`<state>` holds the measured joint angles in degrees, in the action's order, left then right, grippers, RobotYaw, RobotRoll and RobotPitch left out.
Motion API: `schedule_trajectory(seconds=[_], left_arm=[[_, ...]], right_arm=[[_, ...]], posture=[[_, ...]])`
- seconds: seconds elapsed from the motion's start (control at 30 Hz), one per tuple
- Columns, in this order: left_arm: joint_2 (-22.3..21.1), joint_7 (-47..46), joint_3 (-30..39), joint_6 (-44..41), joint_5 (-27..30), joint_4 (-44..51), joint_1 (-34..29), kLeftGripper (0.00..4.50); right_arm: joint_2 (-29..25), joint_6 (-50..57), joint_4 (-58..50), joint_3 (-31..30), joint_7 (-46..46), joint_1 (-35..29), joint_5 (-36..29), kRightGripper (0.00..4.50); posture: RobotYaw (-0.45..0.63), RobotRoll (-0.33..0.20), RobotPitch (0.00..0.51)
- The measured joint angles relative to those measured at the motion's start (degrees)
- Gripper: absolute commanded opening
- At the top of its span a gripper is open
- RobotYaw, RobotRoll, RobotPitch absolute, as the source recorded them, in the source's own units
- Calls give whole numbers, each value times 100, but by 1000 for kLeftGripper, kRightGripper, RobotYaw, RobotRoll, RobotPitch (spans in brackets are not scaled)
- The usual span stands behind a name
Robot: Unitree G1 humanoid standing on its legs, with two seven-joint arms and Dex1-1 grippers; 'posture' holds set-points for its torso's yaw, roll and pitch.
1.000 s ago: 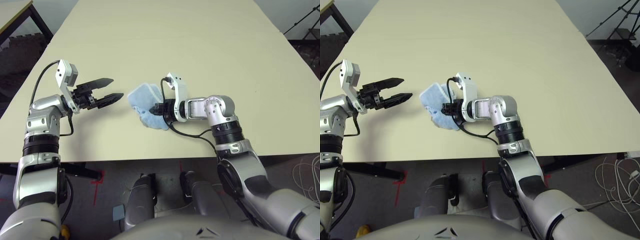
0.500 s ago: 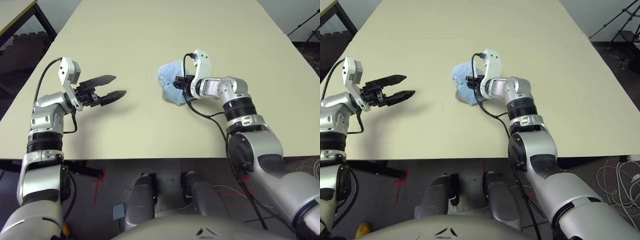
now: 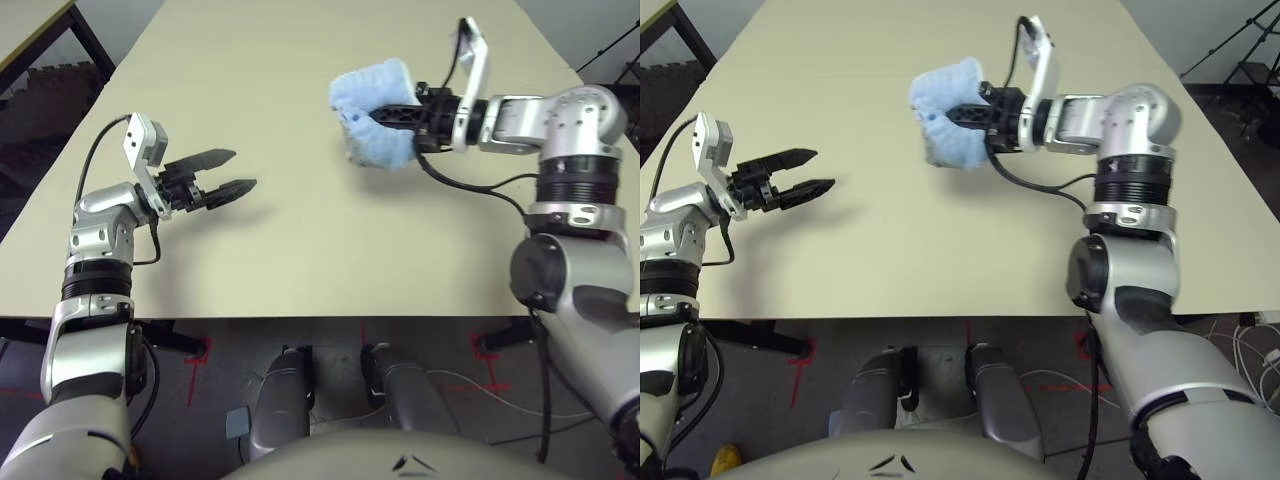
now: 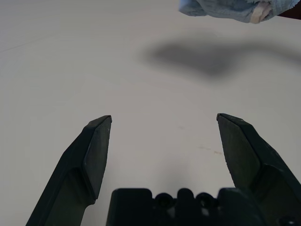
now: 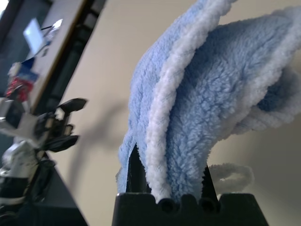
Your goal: Wipe the water off the table with a rag.
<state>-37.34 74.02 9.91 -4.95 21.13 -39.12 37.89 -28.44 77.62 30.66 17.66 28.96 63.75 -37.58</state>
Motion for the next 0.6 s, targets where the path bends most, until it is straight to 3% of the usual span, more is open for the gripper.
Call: schedule_trajectory(seconds=[0.23, 0.6], left_arm=[[23, -9, 0, 68, -14, -34, 8, 4500], [16, -125, 23, 146, -71, -245, 185, 4500]], right_arm=[[-830, -980, 874, -753, 960, -163, 698, 14], [-958, -2769, 2679, -1267, 1851, -350, 1843, 14]], posture=[[-207, 0, 150], [-195, 0, 153]])
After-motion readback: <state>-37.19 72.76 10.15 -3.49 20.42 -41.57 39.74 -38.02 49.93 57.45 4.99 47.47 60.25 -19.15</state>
